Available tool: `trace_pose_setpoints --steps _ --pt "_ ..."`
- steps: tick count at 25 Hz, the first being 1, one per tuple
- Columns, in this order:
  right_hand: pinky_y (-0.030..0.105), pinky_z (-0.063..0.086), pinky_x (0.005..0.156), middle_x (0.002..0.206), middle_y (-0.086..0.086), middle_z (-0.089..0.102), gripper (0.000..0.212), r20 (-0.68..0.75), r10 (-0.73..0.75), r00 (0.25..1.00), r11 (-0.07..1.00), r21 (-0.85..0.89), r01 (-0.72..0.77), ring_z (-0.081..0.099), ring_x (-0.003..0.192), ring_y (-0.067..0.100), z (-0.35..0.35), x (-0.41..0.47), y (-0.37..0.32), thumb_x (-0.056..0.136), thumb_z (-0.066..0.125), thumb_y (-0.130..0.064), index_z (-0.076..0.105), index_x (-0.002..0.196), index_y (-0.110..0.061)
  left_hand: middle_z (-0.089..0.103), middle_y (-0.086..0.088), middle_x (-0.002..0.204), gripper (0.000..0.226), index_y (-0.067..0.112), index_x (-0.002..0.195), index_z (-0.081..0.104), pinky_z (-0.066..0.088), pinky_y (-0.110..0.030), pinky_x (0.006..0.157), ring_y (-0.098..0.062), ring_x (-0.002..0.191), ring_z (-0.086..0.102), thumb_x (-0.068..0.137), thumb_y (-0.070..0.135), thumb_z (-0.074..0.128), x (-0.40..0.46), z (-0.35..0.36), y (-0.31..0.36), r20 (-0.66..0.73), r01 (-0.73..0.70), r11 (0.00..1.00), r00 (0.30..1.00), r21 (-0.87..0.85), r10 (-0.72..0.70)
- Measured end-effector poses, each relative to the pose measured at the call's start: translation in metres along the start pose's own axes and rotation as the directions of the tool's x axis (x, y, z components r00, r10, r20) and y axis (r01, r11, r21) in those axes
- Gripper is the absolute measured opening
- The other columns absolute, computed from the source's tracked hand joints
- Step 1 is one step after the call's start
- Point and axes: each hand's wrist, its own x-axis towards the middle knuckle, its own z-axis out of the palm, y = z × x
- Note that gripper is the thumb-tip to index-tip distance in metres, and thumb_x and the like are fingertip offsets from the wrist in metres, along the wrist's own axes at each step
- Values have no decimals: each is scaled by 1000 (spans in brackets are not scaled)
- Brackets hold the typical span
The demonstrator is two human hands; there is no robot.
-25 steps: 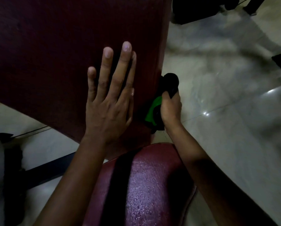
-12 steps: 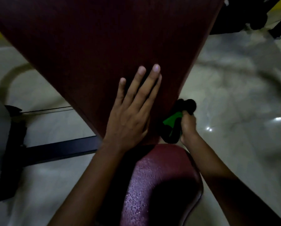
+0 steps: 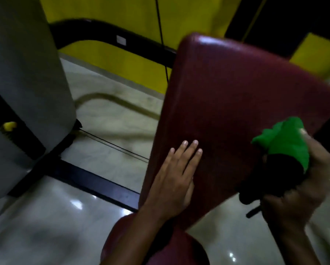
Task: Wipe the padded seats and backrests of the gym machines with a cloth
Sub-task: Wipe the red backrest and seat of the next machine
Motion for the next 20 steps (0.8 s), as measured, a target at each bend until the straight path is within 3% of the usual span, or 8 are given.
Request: trace_pose_setpoints --steps 1,3,5,7,9,11,16,20 --pt "57 48 84 114 -24 49 40 26 -97 995 995 18 97 52 117 14 4 22 -11 84 61 -30 54 123 -32 23 -9 157 68 6 146 32 25 -44 115 -23 146 16 81 9 50 12 -12 -2 -23 6 1000 1000 13 -6" --pt "48 46 86 115 8 53 49 82 -265 961 964 2 266 50 105 35 16 70 -36 72 64 -9 54 119 2 21 -9 157 67 5 147 30 26 -42 115 -22 146 17 82 10 48 33 -28 -6 -59 27 1000 998 -3 -27" --pt "47 49 74 107 24 51 49 179 -388 904 904 -117 411 43 93 29 31 122 -78 64 67 -10 60 108 9 20 -8 158 70 5 147 29 23 -39 117 -21 146 16 81 9 52 50 -40 -9 -77 36 994 996 -100 -43" --pt "50 49 72 112 28 53 54 304 -466 831 820 -204 534 42 94 29 55 164 -102 70 63 -23 60 118 1 14 -8 159 83 7 149 26 25 -38 116 -23 146 14 75 15 62 59 -45 -9 -9 35 999 999 -19 -35" --pt "47 43 74 125 25 51 58 448 -529 720 664 -310 681 48 100 38 86 193 -112 81 56 -34 51 134 -13 10 -8 160 84 9 150 23 31 -38 113 -24 146 15 73 20 55 59 -43 -10 66 57 996 996 63 -62" --pt "47 41 75 125 23 51 56 577 -523 627 514 -373 772 50 98 41 118 205 -117 82 62 -36 50 134 -19 8 -7 160 78 10 150 23 30 -40 113 -23 147 13 76 20 44 53 -38 -11 93 78 994 992 72 -85" --pt "43 31 77 116 18 51 53 769 -429 474 311 -367 877 45 103 37 146 214 -124 76 63 -45 54 123 -22 8 -3 161 76 13 151 19 24 -39 116 -18 147 9 79 12 44 49 -31 -25 28 30 995 999 91 -33" --pt "37 28 78 110 4 53 38 919 -376 121 -3 -132 991 47 105 28 156 212 -150 84 46 -52 55 116 -32 15 -4 159 70 13 149 27 25 -37 116 -19 146 16 83 9 49 43 -21 -27 -74 93 996 993 0 -93"
